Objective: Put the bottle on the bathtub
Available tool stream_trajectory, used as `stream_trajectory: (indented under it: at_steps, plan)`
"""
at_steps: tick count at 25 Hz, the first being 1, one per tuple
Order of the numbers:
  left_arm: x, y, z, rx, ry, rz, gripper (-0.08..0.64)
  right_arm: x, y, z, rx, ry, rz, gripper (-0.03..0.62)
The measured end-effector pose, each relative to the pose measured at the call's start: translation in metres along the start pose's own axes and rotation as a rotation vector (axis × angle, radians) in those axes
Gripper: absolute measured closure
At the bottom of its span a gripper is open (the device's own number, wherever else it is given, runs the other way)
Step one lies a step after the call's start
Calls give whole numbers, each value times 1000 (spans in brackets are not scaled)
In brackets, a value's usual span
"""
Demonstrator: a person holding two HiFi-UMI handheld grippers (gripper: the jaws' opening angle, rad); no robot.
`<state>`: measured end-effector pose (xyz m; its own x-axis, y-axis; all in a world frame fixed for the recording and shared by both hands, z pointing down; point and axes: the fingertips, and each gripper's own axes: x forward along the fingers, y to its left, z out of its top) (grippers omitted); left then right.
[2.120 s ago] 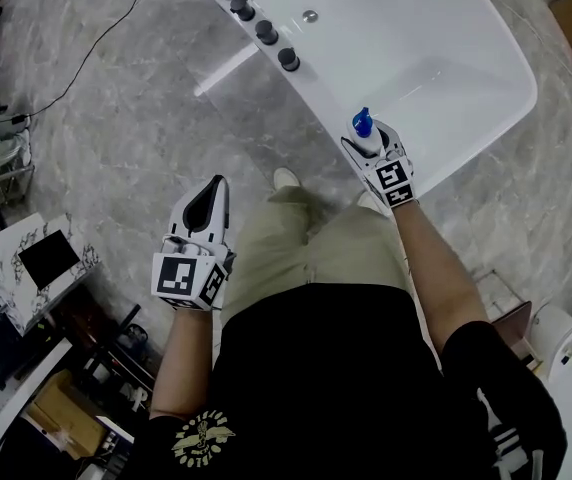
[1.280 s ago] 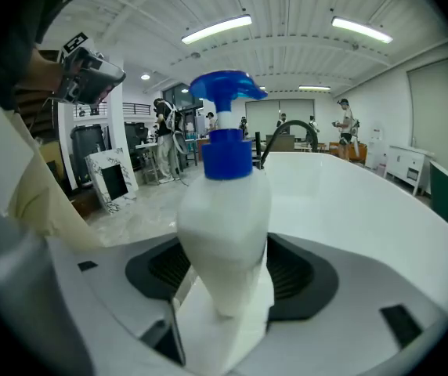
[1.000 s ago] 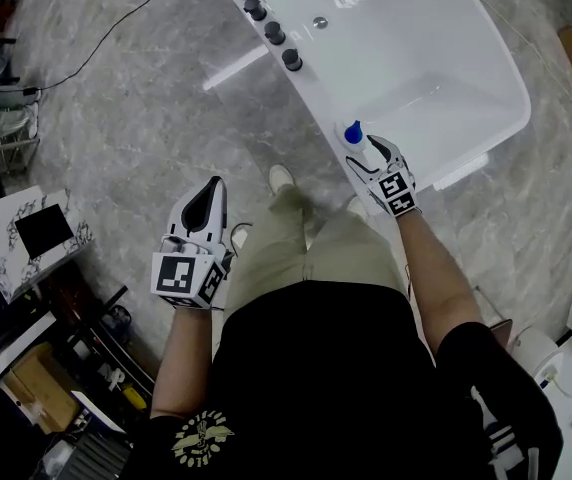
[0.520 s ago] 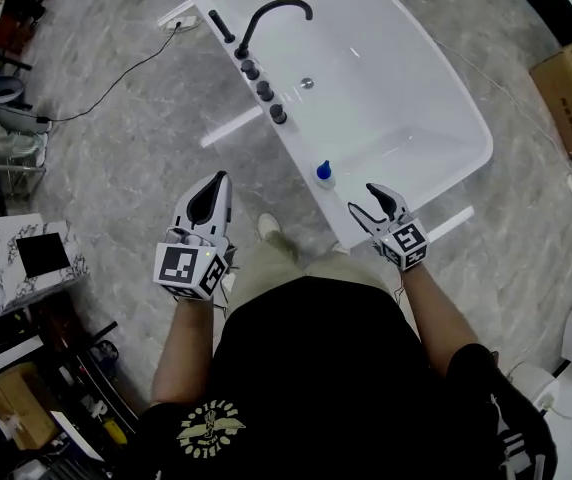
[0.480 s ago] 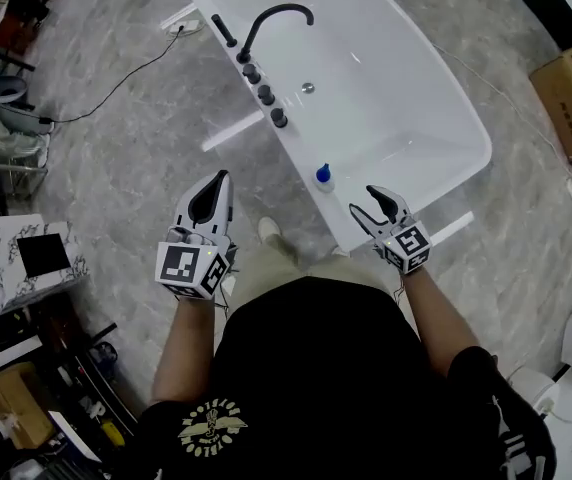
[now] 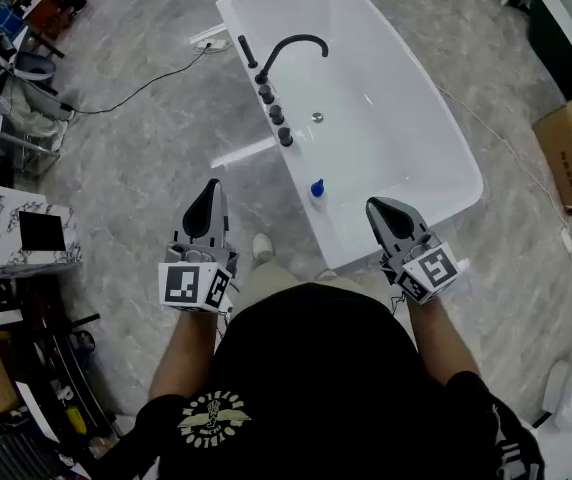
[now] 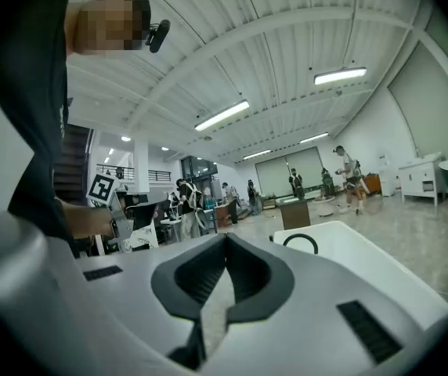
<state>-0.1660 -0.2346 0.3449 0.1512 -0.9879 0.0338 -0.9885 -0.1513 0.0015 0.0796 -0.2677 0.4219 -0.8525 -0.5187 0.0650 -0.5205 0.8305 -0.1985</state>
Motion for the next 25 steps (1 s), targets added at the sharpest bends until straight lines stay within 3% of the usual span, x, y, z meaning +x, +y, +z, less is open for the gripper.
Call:
stream_trajectory:
  at_steps: [7, 12, 18, 25]
  plan:
    - [-54, -1, 42, 24, -74, 117, 551, -10, 20, 47, 0, -7, 47, 583]
    - [-91, 10, 49, 6, -83, 229, 551, -11, 30, 52, -16, 2, 74, 583]
    - [-110, 25, 47, 0, -39, 226, 551, -3, 45, 48, -4, 29, 67, 583]
    - [-109, 41, 40, -13, -7, 195, 551, -7, 51, 37, 21, 58, 3, 583]
